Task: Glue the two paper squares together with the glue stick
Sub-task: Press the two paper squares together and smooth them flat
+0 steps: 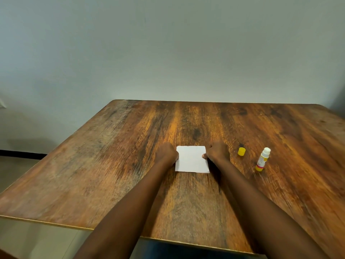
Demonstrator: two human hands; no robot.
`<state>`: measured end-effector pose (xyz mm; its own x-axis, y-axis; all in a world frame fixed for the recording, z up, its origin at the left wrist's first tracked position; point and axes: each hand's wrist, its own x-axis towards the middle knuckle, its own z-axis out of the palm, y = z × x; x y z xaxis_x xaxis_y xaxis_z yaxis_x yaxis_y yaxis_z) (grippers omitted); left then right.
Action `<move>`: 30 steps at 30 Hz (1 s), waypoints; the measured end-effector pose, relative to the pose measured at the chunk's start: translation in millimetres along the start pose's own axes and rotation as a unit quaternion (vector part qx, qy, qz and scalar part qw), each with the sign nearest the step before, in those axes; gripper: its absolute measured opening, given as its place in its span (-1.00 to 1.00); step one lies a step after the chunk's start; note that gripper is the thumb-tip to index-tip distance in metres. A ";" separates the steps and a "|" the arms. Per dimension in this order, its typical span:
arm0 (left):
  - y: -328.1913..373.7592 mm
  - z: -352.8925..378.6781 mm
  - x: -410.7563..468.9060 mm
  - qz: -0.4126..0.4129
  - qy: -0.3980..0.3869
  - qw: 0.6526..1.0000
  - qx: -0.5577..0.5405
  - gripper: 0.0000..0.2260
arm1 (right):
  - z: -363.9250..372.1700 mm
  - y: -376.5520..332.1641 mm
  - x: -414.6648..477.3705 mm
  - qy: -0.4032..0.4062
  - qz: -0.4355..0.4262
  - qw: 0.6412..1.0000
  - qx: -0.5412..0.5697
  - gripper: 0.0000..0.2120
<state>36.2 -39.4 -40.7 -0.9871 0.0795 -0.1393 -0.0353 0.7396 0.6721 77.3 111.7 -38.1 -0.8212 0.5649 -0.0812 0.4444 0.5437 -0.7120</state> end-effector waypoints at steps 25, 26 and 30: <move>19.3 -0.2 33.6 0.105 -0.116 0.968 0.195 -0.51 | 11.3 -8.2 38.8 -0.072 -0.083 0.984 -0.138 -0.78; 20.0 -0.6 33.6 0.105 -0.121 0.968 0.192 -0.51 | 11.4 -9.9 40.5 -0.083 -0.078 0.983 -0.142 -0.83; 19.3 -1.1 33.9 0.097 -0.135 0.967 0.195 -0.48 | 10.5 -14.2 42.6 -0.122 -0.071 0.976 -0.168 -0.89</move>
<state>1.9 -23.1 -31.6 -0.8909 0.3738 -0.2579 0.2597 0.8853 0.3858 32.3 121.6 -38.8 -0.9256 0.3271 -0.1905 0.3786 0.8019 -0.4622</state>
